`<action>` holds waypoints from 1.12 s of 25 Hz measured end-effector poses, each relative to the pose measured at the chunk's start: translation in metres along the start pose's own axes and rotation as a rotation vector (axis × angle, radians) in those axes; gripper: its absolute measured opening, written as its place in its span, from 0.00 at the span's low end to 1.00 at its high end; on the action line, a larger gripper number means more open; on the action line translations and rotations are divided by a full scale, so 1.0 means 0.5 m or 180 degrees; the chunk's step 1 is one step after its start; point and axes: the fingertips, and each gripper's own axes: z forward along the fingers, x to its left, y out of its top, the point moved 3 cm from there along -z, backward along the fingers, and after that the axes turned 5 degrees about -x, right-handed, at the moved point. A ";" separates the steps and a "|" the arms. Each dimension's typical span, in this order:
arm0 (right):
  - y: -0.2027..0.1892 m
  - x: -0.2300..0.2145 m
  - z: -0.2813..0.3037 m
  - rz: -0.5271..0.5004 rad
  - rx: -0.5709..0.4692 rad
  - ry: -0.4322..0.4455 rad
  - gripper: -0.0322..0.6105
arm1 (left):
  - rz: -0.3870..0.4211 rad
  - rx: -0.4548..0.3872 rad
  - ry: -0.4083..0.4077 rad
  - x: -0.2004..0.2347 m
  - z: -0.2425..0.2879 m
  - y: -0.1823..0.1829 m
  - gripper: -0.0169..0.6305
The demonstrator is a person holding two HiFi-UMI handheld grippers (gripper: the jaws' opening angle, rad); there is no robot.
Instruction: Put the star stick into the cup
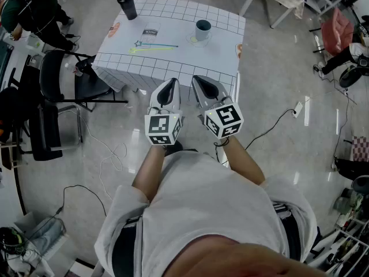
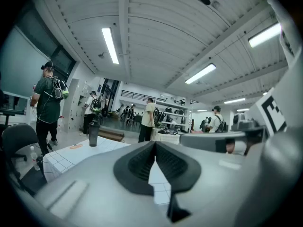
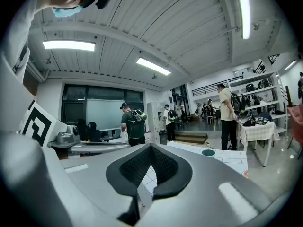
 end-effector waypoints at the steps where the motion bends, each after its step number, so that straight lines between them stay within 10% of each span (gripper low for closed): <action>1: -0.002 0.006 0.028 -0.0030 0.0021 0.0022 0.05 | 0.0021 0.0015 0.0021 0.025 0.009 0.001 0.03; 16: -0.067 0.006 0.295 -0.0221 0.0608 0.0106 0.05 | -0.0114 0.0421 0.0019 0.257 0.120 -0.061 0.03; 28: -0.159 -0.110 0.521 -0.0588 0.1363 0.0851 0.05 | -0.0071 0.0880 0.0384 0.410 0.299 -0.114 0.03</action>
